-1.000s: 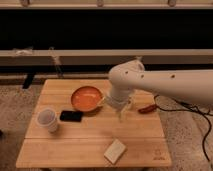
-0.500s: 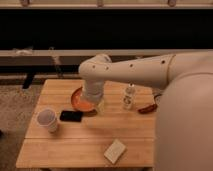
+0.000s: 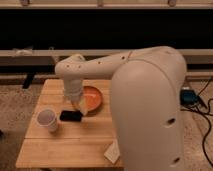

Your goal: Place the eraser in the ceramic cup

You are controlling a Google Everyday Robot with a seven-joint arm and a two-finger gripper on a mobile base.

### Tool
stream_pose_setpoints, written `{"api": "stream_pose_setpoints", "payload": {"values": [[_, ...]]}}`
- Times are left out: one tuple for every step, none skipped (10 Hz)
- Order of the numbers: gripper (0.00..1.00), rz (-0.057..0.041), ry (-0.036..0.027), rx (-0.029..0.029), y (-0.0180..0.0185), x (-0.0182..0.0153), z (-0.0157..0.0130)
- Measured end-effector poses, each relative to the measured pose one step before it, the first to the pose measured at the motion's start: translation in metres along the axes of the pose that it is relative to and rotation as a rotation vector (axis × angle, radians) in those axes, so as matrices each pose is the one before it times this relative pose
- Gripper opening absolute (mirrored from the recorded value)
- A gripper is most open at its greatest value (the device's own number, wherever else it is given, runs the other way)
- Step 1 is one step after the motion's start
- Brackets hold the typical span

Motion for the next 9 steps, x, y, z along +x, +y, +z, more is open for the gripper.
{"api": "stream_pose_setpoints", "payload": {"values": [[0.80, -0.00417, -0.00204, -0.00994, -0.01105, -0.00430, 0.00815], [0.80, 0.00041, -0.00528, -0.01363, -0.00937, -0.00412, 0.01293], [0.80, 0.00867, -0.00324, -0.01057, -0.00188, 0.00061, 0.00875], [0.80, 0.02139, -0.00581, -0.00979, -0.00105, 0.00158, 0.01113], [0.80, 0.01075, -0.00512, -0.00189, -0.00190, -0.00032, 0.00465], [0.80, 0.01379, -0.00748, -0.00252, -0.00303, -0.00066, 0.00618], [0.80, 0.00861, -0.00489, -0.00136, -0.00396, -0.00059, 0.00395], [0.80, 0.00650, -0.00208, 0.00021, -0.00519, 0.00005, 0.00304], [0.80, 0.00432, -0.00025, 0.00022, -0.00543, 0.00008, 0.00229]]}}
